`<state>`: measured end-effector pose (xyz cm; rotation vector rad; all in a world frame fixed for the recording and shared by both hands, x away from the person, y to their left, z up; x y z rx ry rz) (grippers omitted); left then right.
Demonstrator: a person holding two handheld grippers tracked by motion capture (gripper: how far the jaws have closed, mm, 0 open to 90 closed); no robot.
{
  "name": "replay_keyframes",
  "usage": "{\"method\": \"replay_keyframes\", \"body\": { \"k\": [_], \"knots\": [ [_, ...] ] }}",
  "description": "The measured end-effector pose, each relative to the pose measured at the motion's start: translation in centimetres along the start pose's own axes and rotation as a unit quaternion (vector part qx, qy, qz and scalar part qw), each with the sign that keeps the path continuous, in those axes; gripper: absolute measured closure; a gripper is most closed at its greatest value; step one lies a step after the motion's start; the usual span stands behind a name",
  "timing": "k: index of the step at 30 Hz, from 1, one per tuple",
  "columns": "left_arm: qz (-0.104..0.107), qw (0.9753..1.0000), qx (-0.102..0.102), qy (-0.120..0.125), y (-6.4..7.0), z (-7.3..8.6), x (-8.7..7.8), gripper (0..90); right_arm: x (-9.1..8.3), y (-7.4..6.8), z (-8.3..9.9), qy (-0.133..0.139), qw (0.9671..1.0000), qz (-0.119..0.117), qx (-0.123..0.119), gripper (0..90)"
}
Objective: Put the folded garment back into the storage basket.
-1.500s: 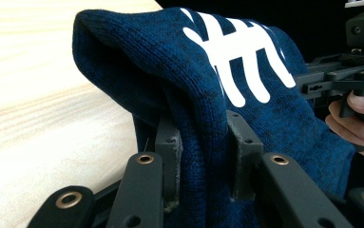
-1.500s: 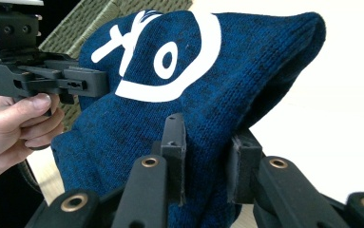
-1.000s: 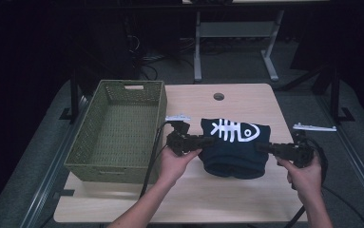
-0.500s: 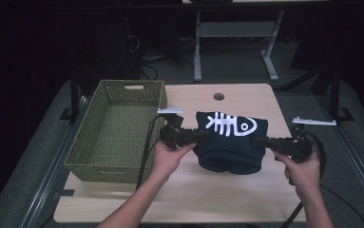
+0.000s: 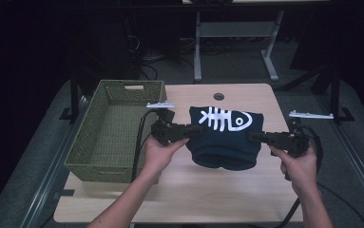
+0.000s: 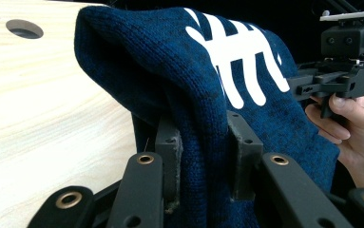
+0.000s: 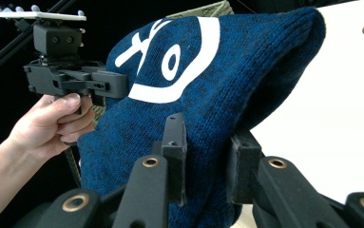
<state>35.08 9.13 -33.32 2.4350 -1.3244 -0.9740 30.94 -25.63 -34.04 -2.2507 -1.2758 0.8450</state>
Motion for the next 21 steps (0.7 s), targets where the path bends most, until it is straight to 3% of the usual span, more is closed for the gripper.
{"method": "replay_keyframes", "body": {
  "k": [21],
  "knots": [
    [-0.012, 0.9997, -0.01, 0.02, -2.1, -1.0, -3.5, 71.0, 3.3, -1.8, -2.3, -0.004, 0.9995, -0.03, -0.002, 73.3]
  ]
}}
Point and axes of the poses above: each handheld gripper's, and its own axes: x roughly forward along the jaws, z roughly out of its underside, y roughly to its right, the point moved 1 cm from there along x, roughly forward along the jaws, and after that the axes turned 6 degrees about -z, right-handed, at the moved point
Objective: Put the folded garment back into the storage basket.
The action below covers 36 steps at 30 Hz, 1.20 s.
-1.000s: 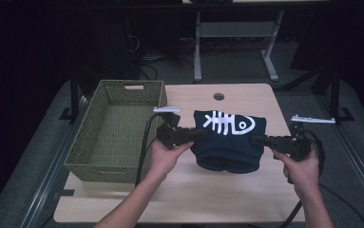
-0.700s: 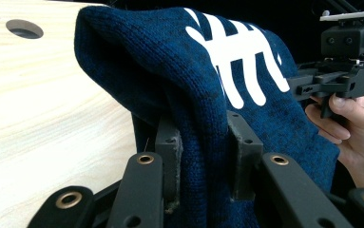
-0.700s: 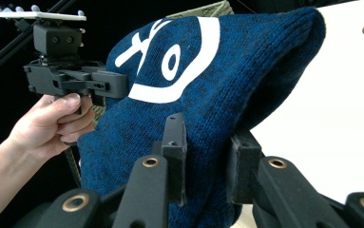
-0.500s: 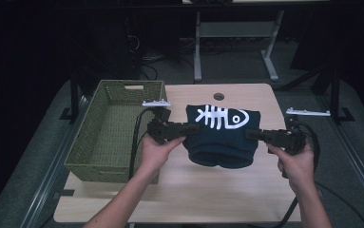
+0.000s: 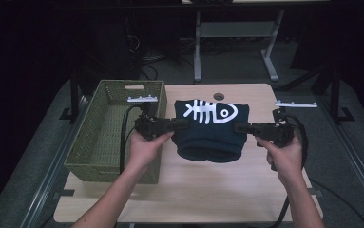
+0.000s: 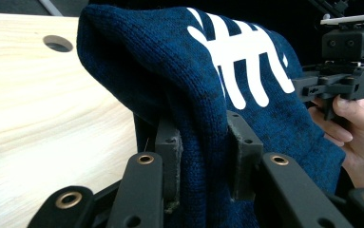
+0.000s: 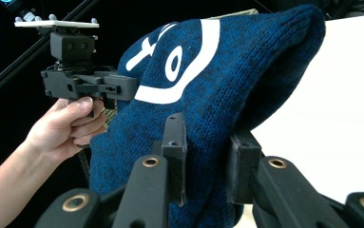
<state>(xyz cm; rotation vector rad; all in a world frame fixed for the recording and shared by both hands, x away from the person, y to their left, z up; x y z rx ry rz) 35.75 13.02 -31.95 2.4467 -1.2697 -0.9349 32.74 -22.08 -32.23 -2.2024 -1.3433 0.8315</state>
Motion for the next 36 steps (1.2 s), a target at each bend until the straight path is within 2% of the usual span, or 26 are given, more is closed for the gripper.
{"method": "replay_keyframes", "body": {
  "k": [11, 30, 36],
  "knots": [
    [-0.018, 0.9997, -0.007, 0.013, -1.3, -0.5, -2.2, 71.0, 2.3, -0.9, -1.3, -0.007, 0.9999, -0.012, -0.006, 73.3],
    [-0.041, 0.9988, -0.02, 0.021, -2.9, -0.7, -4.6, 70.9, 5.6, -1.8, -2.6, -0.016, 0.9994, -0.029, -0.007, 73.2],
    [-0.05, 0.9984, -0.017, 0.022, -3.5, -0.8, -5.3, 70.9, 6.6, -1.9, -2.9, -0.02, 0.9993, -0.031, -0.006, 73.2]
  ]
}}
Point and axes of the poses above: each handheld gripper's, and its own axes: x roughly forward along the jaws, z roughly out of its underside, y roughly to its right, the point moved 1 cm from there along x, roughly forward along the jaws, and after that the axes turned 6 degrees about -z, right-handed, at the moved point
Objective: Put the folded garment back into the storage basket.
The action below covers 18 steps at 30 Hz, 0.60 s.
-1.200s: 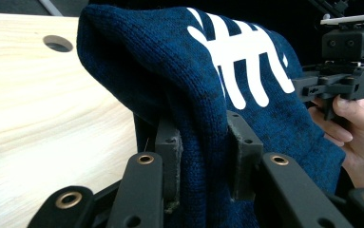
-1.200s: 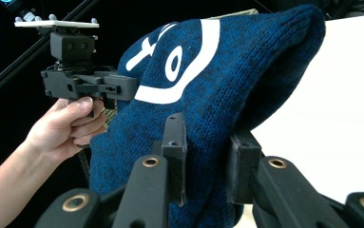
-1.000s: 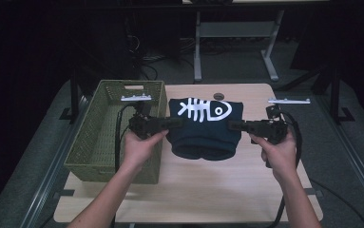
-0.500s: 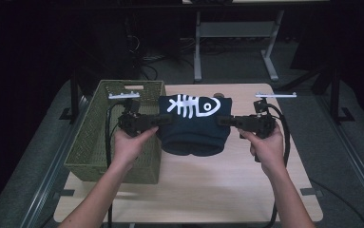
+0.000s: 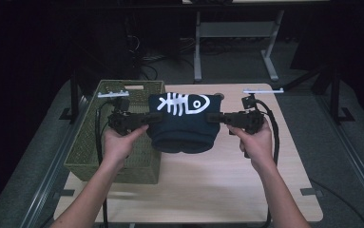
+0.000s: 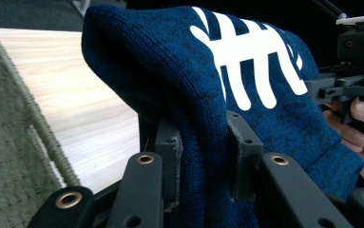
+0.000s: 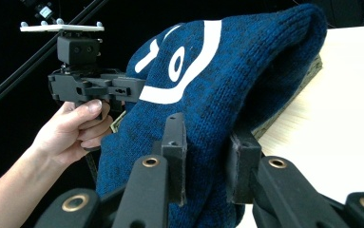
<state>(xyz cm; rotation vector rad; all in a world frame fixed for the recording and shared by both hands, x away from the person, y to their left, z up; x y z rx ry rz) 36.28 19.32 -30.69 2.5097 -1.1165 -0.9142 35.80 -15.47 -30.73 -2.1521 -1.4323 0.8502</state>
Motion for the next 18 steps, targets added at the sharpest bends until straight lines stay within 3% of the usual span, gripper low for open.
{"method": "replay_keyframes", "body": {
  "k": [18],
  "knots": [
    [-0.025, 0.9996, -0.011, 0.006, -2.1, 0.1, -2.3, 70.9, 3.6, -0.4, -0.9, -0.014, 0.9998, -0.01, -0.001, 73.2]
  ]
}}
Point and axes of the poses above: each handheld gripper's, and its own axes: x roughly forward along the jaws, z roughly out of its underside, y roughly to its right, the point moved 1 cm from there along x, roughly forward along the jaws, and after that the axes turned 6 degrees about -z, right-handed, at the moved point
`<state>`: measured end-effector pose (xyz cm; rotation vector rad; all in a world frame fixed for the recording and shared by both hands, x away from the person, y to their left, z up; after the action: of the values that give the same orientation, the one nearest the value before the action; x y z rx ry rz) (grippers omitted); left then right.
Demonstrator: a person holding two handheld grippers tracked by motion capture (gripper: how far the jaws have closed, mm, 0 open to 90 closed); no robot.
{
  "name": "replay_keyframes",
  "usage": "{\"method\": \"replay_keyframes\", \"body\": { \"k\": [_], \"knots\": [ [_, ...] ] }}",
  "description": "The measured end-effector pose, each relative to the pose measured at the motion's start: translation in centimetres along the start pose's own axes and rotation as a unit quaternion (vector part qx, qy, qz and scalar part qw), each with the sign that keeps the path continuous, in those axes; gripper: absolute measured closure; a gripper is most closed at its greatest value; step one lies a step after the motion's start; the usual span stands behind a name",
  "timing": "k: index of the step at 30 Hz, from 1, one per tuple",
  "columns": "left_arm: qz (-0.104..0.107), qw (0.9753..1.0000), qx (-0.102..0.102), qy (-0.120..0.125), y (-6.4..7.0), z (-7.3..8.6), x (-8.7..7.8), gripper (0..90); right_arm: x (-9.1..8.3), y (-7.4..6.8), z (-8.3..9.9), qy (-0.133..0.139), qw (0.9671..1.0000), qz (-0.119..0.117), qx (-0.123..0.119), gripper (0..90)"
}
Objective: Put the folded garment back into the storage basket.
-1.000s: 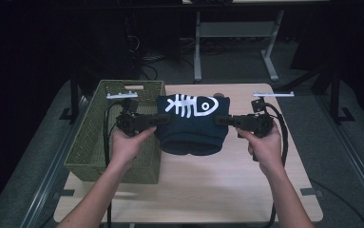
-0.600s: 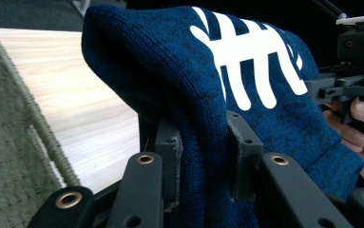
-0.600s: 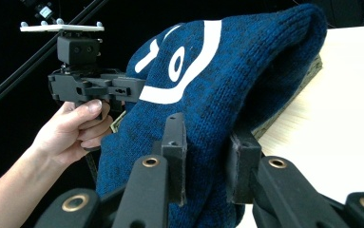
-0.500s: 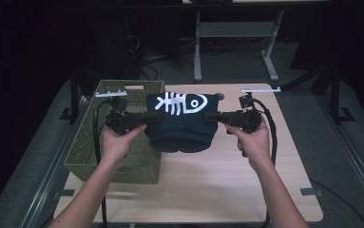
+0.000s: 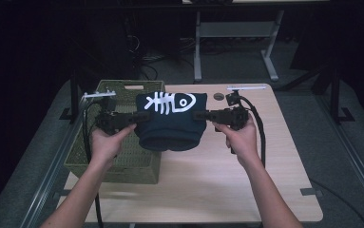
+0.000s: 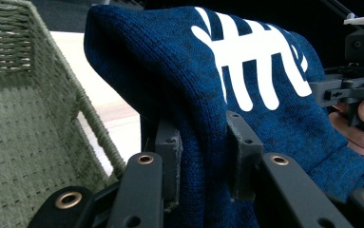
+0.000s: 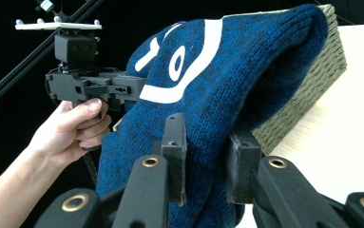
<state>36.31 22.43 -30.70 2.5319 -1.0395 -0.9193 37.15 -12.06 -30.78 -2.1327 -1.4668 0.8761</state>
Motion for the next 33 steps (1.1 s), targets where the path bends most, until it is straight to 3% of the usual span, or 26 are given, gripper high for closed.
{"method": "replay_keyframes", "body": {
  "k": [33],
  "knots": [
    [-0.045, 0.9984, -0.027, 0.02, -4.1, 0.5, -4.7, 70.9, 6.9, -1.2, -1.7, -0.036, 0.999, -0.019, -0.02, 73.2]
  ]
}}
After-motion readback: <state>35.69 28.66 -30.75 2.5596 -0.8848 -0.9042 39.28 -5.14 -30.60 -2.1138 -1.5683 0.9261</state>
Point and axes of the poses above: each handheld gripper's, and its own axes: x roughly forward along the jaws, z roughly out of its underside, y roughly to its right, the point moved 1 cm from there along x, roughly forward along the jaws, and after that the axes turned 6 degrees about -z, right-handed, at the moved point
